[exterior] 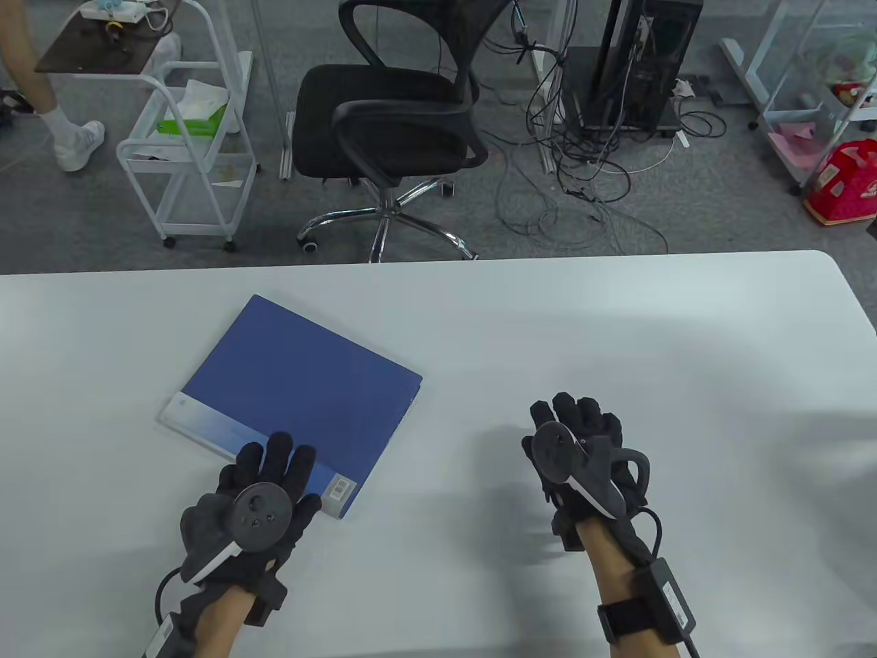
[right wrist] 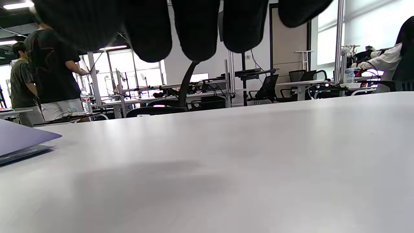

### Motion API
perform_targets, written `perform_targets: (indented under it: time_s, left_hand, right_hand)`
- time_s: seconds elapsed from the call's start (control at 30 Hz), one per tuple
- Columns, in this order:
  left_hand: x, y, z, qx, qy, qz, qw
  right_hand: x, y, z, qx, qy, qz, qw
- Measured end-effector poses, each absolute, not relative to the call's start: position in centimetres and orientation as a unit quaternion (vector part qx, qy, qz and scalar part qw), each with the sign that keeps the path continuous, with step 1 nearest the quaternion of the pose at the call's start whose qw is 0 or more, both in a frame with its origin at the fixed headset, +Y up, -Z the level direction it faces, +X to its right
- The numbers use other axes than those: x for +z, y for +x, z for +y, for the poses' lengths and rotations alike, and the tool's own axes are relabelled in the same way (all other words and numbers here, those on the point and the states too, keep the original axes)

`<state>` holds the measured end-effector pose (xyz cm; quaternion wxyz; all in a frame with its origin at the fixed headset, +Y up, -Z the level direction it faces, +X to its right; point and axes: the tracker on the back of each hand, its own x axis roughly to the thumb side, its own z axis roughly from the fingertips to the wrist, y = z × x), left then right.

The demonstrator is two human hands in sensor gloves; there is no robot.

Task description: Pull newspapers from file folder

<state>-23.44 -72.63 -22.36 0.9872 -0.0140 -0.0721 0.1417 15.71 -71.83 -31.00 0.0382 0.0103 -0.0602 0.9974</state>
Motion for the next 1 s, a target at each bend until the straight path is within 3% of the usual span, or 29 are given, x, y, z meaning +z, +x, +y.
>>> perform_targets:
  time_s: [0.27,0.6,0.83,1.0]
  left_hand:
    - [-23.0,-24.2,-72.7,0.145,-0.021,-0.055,0.988]
    - [-23.4,-29.2,-69.5,0.211,0.064,0.015,0.975]
    - [-28.8,-32.1,-68.5,0.214,0.026,0.102,0.971]
    - [-33.2,-35.4,-71.9,0.201,-0.010,0.200,0.959]
  right_hand:
    - [-31.1,15.9,-71.7,0.997,0.007,-0.054,0.047]
    - [-31.0,16.0,-71.6,0.997,0.006,-0.051,0.058]
    - [-31.1,16.1,-71.6,0.997,0.006,-0.046,0.064]
    - [-31.2,16.1,-72.1,0.997,0.005,-0.033,0.064]
